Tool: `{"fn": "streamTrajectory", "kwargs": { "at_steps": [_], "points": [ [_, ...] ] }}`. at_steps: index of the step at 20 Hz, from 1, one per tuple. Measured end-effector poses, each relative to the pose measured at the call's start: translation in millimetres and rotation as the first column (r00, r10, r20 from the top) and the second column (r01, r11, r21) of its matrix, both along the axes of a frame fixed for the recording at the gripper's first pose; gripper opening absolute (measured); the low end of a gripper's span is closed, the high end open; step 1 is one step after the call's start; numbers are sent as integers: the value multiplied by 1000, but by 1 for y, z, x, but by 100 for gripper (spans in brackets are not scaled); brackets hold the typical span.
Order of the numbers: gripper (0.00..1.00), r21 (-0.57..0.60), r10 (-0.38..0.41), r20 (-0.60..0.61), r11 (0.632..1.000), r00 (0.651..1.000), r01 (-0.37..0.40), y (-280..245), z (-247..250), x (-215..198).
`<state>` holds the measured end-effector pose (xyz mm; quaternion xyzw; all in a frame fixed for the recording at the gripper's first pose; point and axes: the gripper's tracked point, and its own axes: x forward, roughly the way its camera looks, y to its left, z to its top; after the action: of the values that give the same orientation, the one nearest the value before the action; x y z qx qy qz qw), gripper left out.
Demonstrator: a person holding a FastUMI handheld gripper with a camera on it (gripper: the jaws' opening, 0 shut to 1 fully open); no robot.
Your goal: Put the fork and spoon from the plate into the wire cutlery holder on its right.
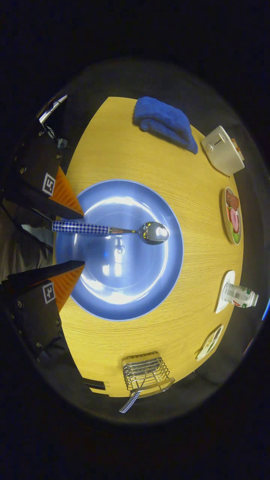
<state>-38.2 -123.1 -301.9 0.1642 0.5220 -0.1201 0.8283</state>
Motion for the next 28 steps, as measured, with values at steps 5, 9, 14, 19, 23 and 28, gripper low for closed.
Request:
{"fn": "streamTrajectory", "kwargs": {
  "at_steps": [5,9,14,19,23,28],
  "points": [
    [25,9,85,-61,996,995,-84,8,-16,0],
    [5,3,127,-90,992,988,-127,-3,-14,2],
    [5,-32,212,-192,975,958,-222,-29,1,-26],
    [5,-73,240,-255,961,937,-267,-63,26,-59],
    [5,-28,206,-274,975,939,-222,-88,51,-87],
    [5,-35,111,-279,991,954,-126,-138,81,-119]
  ]
}}
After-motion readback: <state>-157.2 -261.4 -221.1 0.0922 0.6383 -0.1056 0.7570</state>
